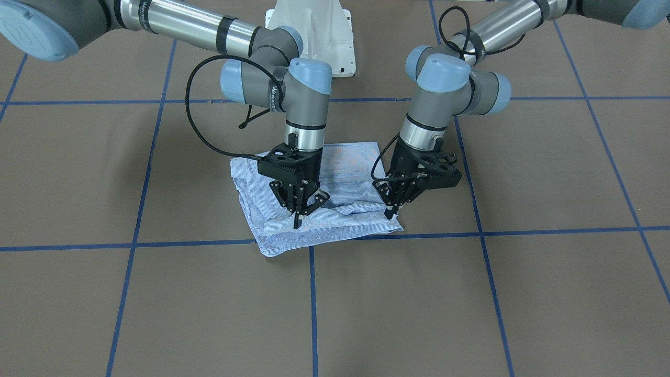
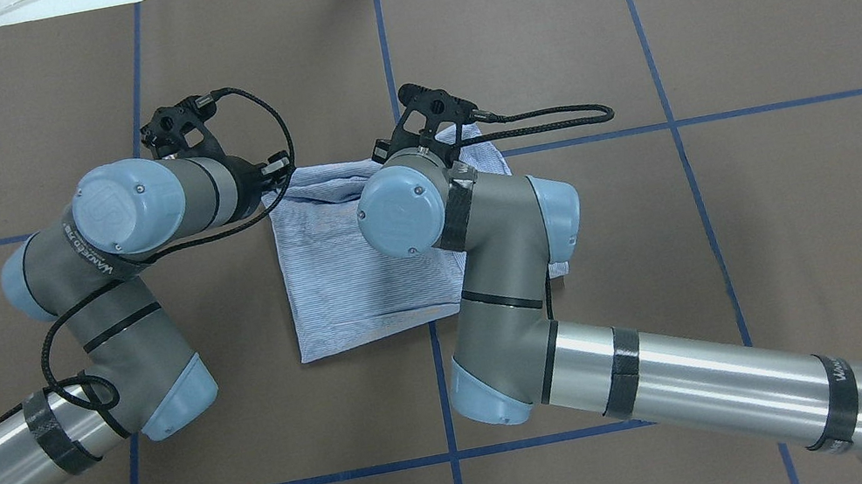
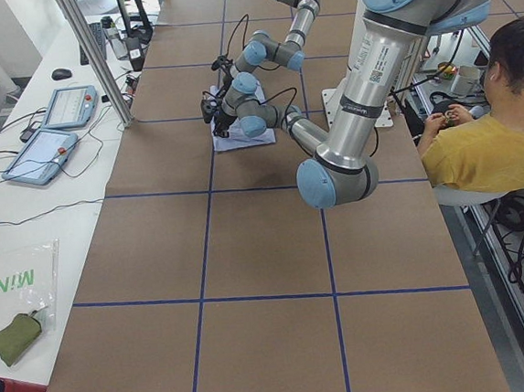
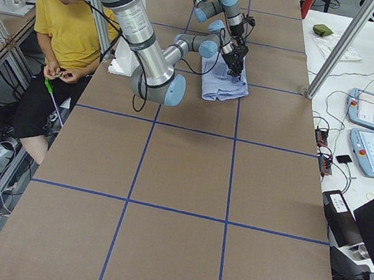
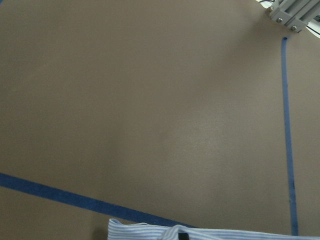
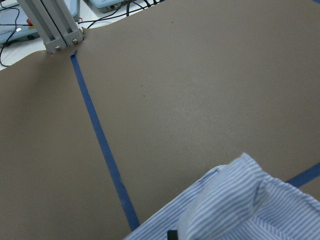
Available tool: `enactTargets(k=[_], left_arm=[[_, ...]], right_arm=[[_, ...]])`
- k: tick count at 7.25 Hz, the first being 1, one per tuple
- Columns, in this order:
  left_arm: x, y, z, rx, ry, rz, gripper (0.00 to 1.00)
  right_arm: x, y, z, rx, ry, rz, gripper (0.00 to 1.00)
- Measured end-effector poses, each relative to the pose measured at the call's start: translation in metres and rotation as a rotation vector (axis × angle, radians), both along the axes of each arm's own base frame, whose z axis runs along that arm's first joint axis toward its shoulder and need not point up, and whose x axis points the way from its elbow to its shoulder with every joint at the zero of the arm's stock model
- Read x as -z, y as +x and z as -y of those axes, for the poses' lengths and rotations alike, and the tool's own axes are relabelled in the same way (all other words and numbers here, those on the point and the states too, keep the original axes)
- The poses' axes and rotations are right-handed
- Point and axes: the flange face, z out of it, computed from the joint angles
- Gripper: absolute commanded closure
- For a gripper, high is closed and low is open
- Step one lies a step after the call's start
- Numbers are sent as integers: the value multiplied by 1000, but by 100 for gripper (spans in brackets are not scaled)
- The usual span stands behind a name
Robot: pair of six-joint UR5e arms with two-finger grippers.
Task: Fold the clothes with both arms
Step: 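Fold the held edge with both grippers over toward the collar, then open both grippers on the folded shirt and raise them away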
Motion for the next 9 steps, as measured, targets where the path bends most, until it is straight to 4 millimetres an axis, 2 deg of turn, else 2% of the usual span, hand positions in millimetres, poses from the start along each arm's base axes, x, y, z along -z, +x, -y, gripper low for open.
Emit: enactTargets(k=[1, 3, 4, 5, 6, 7, 9], left_arm=[[-3, -1, 1, -29, 54, 26, 0], [7, -15, 2, -112, 170, 52, 0], [13, -36, 0, -171, 200, 38, 0], [10, -68, -5, -235, 244, 41, 0], [2, -109, -15, -296, 297, 72, 0], [-7, -153, -28, -351, 340, 115, 0], [-28, -239, -50, -440, 409, 237, 0]], right_arm=[[2, 1, 4, 36, 7, -15, 0], [26, 17, 24, 100, -28, 28, 0], [39, 32, 36, 131, -47, 60, 0], [48, 57, 48, 170, -63, 70, 0], [49, 95, 56, 229, -72, 53, 0], [36, 144, 60, 303, -67, 27, 0], [-20, 268, 67, 456, -51, -46, 0]])
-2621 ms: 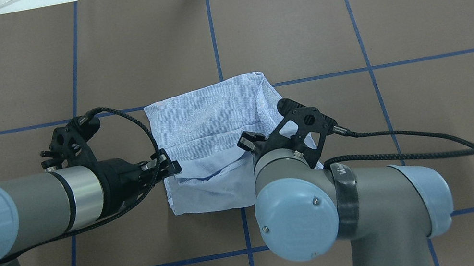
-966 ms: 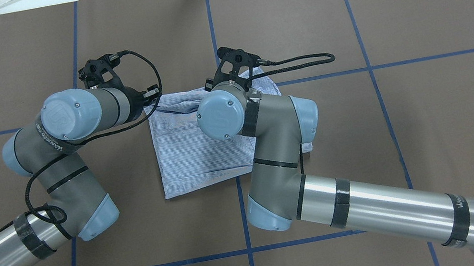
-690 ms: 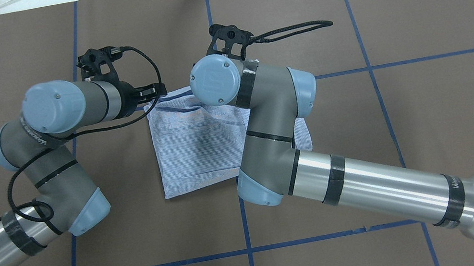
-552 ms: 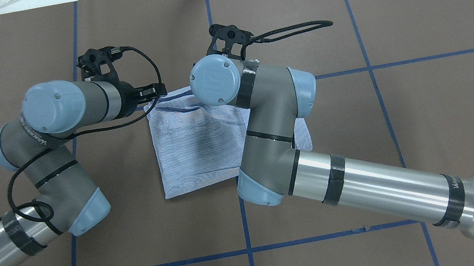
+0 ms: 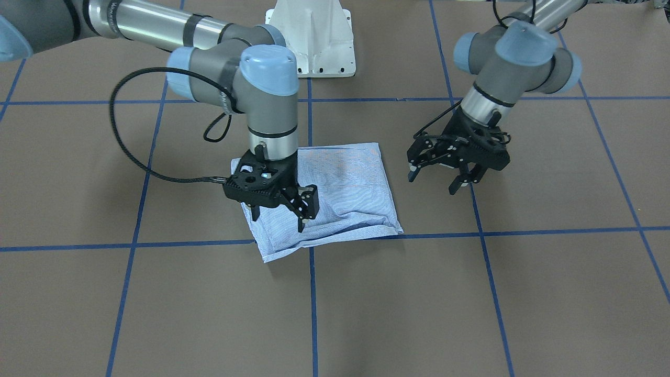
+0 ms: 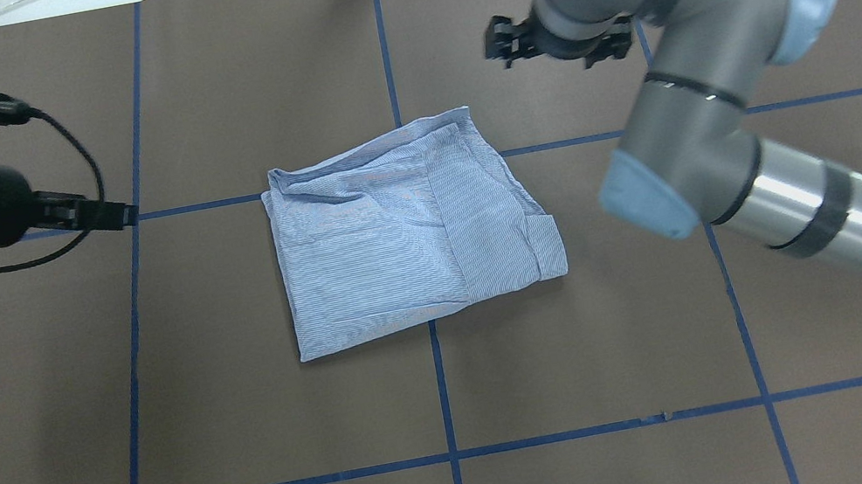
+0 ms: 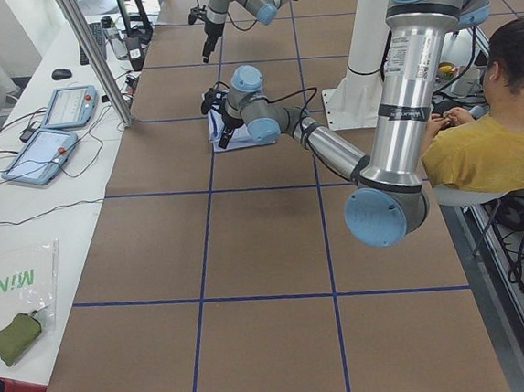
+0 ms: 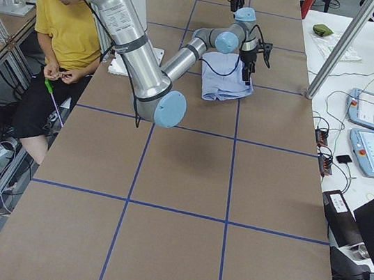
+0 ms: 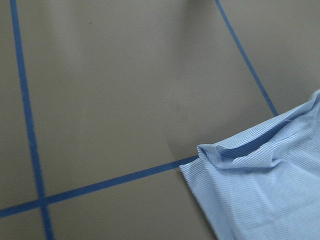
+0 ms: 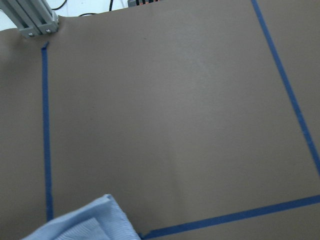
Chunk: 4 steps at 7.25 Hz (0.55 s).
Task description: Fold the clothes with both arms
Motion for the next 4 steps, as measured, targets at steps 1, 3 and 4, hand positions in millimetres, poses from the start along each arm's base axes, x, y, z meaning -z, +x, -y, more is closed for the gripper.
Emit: enactTargets(k=[1, 3, 4], left_arm=[[-20, -48, 0, -25, 54, 85, 0], [-66, -149, 10, -73, 145, 258, 0], [-82, -197, 13, -94, 165, 334, 0]], right_arm=[[-36, 66, 7, 88, 19, -50, 0], [-127, 204, 13, 254, 59, -128, 0], [-176, 273, 4, 329, 80, -151, 0]])
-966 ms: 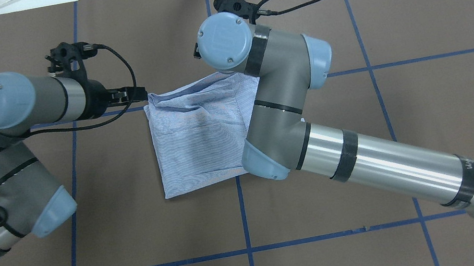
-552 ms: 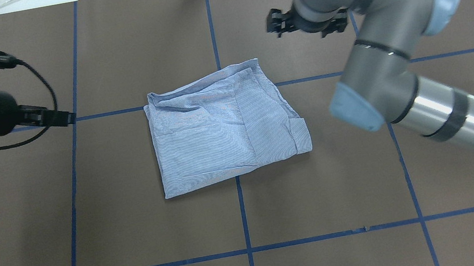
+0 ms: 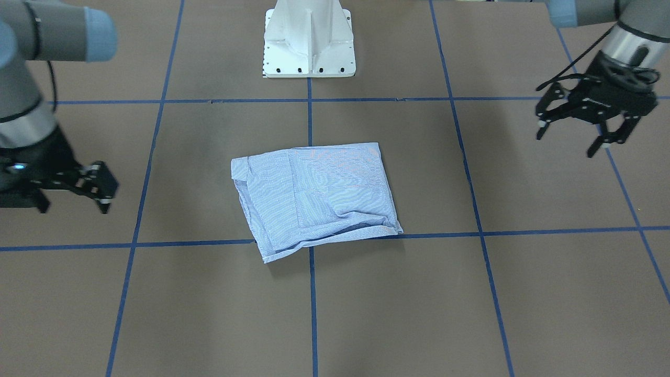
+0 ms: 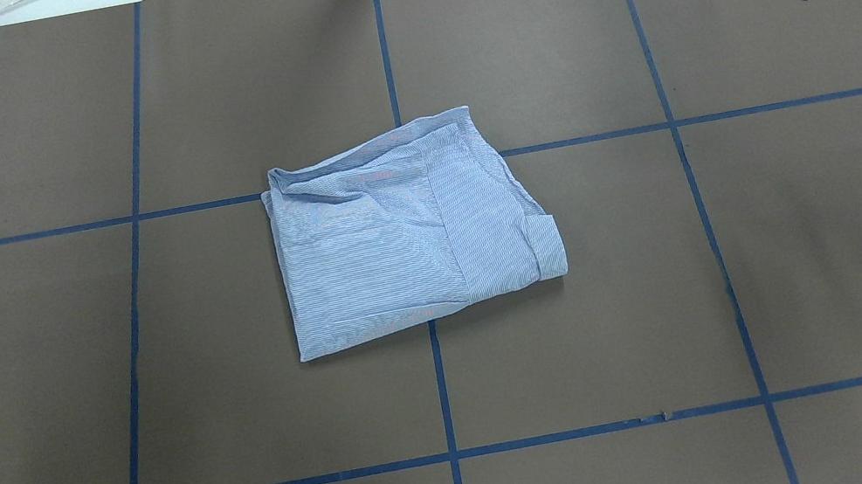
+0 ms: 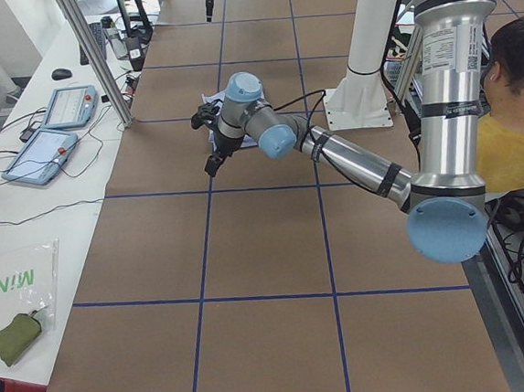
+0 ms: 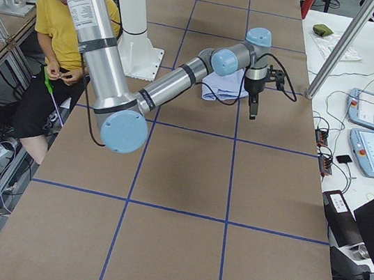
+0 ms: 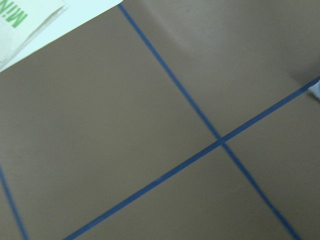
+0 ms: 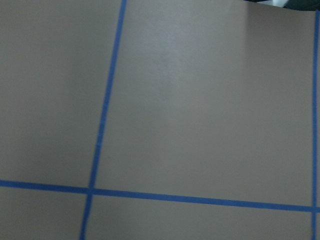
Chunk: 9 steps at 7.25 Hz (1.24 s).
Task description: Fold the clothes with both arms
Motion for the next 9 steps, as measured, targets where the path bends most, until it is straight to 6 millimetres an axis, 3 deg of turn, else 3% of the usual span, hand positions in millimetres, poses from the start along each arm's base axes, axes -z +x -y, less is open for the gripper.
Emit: enactTargets(k=[1, 2, 3, 5, 6, 7, 9], left_arm=[[-13, -41, 1, -5, 6, 57, 0], [-27, -68, -1, 1, -8, 78, 0], [-45, -84, -5, 11, -41, 79, 0], [-96, -99, -19, 38, -158, 77, 0], [-119, -106, -24, 54, -214, 77, 0], [-138, -114, -29, 66, -280, 74, 0], [-160, -117, -41, 50, -420, 32, 0]], right_arm=[[-50, 63, -21, 65, 12, -9, 0], [-95, 111, -49, 108, 8, -4, 0], [-139, 143, -85, 127, -23, 10, 0], [-209, 165, -157, 118, -146, 30, 0], [-225, 169, -177, 110, -180, 32, 0], [-232, 170, -186, 96, -199, 36, 0], [-226, 170, -188, 50, -220, 53, 0]])
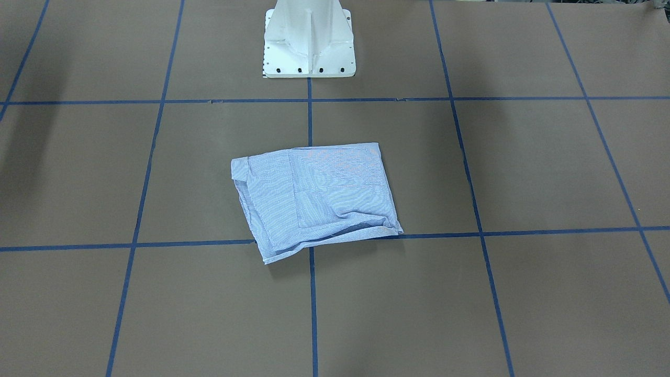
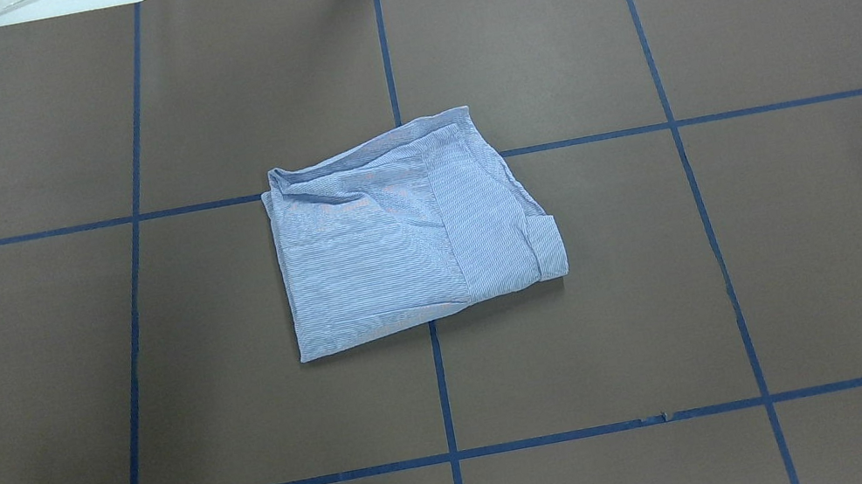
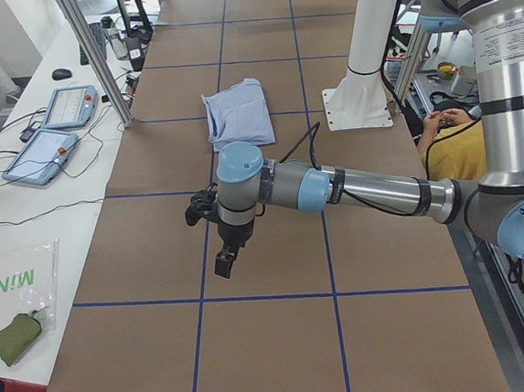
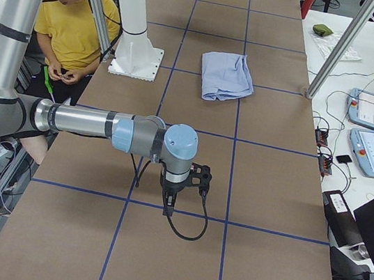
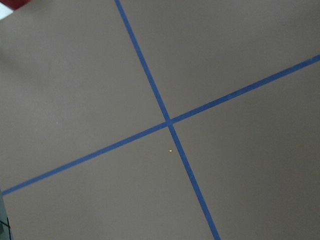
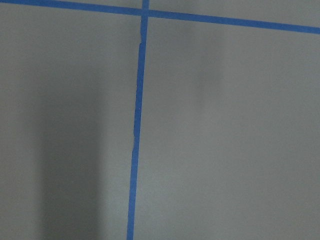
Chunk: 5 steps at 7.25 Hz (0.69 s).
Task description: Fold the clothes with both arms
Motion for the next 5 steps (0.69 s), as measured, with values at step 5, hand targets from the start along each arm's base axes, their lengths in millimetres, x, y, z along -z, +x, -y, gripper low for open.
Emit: enactTargets(k=[5], left_arm=[[-35, 5, -33, -21, -128, -114, 0]], right_arm=[[-2, -3, 4, -17, 59, 29, 0]])
